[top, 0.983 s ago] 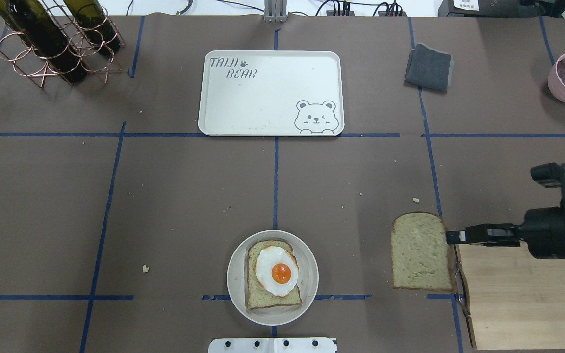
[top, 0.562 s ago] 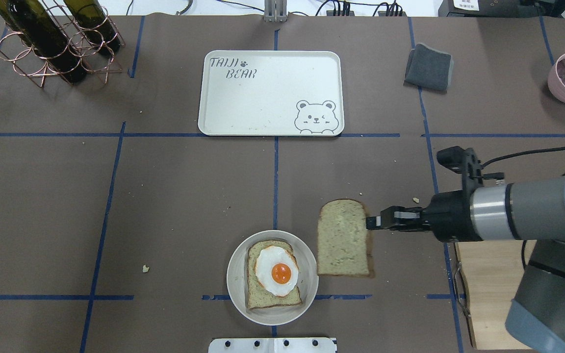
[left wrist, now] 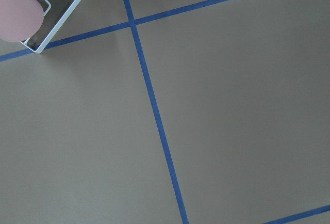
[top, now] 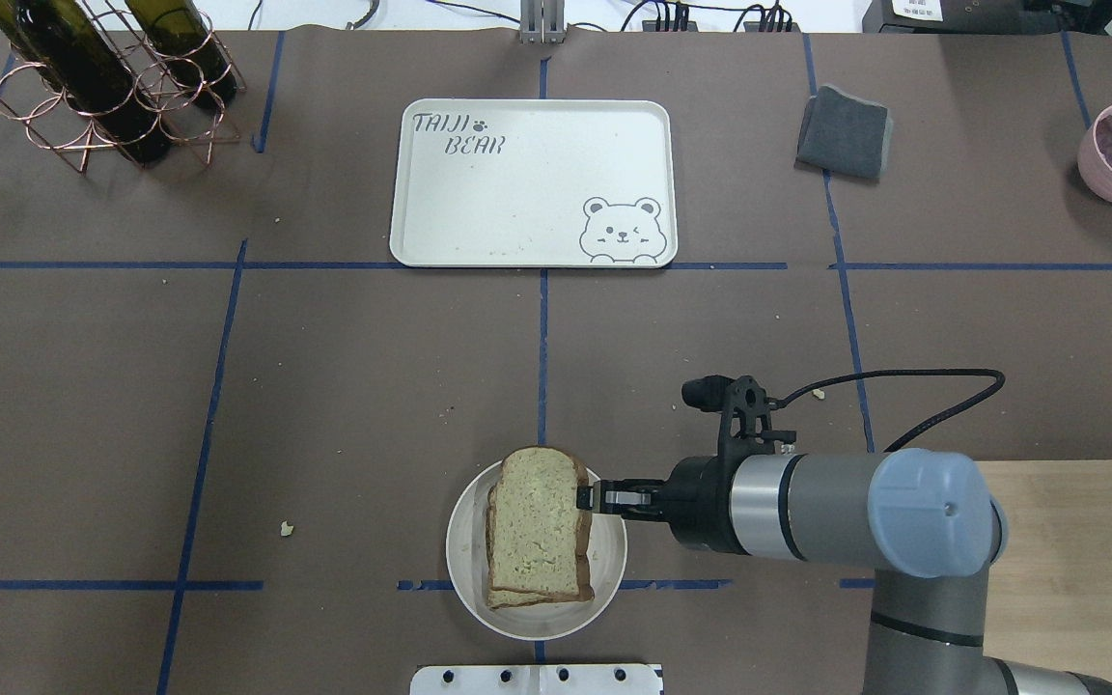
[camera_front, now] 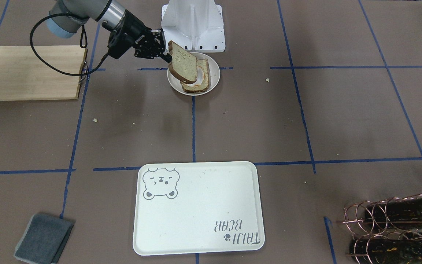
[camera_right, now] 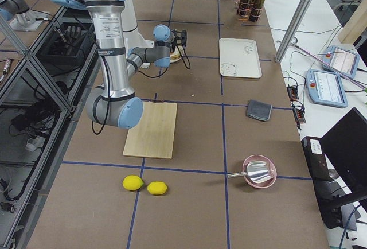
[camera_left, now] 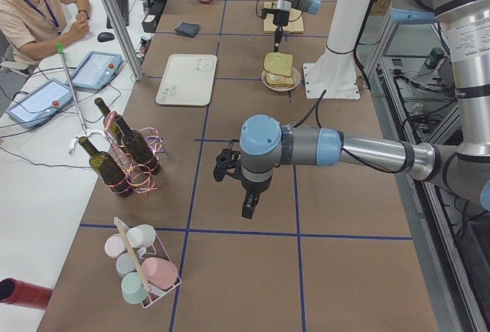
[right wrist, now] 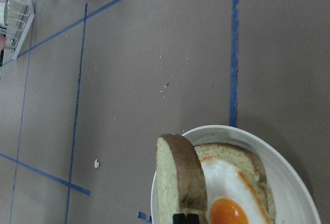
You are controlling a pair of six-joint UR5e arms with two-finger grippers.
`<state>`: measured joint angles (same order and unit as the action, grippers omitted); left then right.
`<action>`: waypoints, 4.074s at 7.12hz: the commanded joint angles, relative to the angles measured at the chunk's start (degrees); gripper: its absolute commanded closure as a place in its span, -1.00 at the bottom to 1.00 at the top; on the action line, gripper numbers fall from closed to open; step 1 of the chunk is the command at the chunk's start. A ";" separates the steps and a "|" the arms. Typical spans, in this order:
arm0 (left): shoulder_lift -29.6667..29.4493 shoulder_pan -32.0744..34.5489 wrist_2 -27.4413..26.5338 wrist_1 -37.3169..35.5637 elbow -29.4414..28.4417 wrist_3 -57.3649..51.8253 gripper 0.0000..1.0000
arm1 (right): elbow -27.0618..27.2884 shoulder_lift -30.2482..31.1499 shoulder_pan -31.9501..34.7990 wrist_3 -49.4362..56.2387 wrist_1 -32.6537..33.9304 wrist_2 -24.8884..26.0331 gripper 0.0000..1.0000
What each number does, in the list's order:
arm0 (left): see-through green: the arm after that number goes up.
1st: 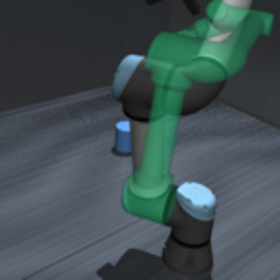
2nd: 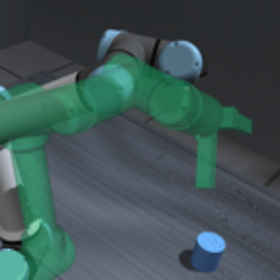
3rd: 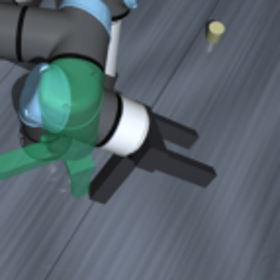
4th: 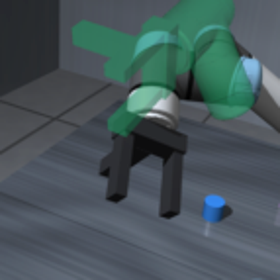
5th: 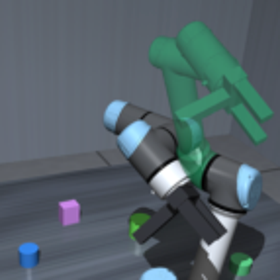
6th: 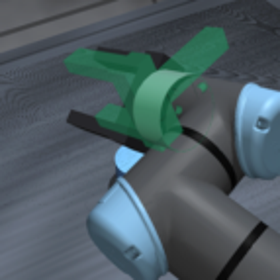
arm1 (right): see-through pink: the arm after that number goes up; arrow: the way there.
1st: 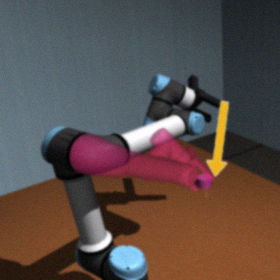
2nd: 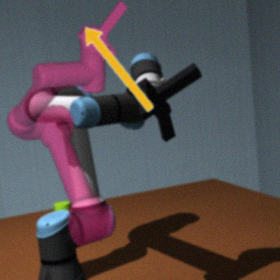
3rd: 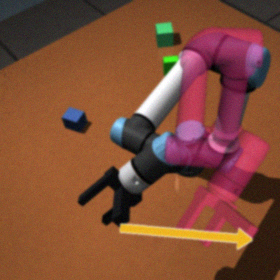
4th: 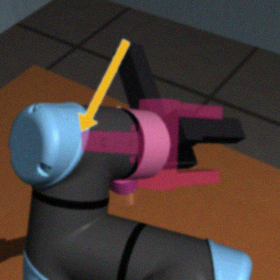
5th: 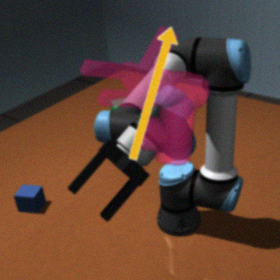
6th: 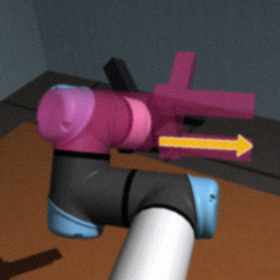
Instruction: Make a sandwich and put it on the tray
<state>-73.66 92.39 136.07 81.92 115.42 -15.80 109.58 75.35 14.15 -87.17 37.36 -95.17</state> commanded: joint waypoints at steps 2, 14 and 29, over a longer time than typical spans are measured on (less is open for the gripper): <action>0.09 0.07 -0.01 -0.09 -0.10 0.07 -1.00 | -1.83 -0.47 -3.78 0.16 -0.01 4.46 1.00; -9.48 -2.03 0.34 39.65 -4.56 1.38 -1.00 | 4.49 13.28 37.31 44.80 42.53 -20.58 -1.00; -31.70 -81.41 -44.31 34.19 -2.54 107.03 -0.06 | -2.18 39.52 76.73 94.29 46.84 -34.30 -1.00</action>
<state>-101.29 11.70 92.50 117.96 116.28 90.05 107.45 114.91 90.62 7.12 84.20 -129.68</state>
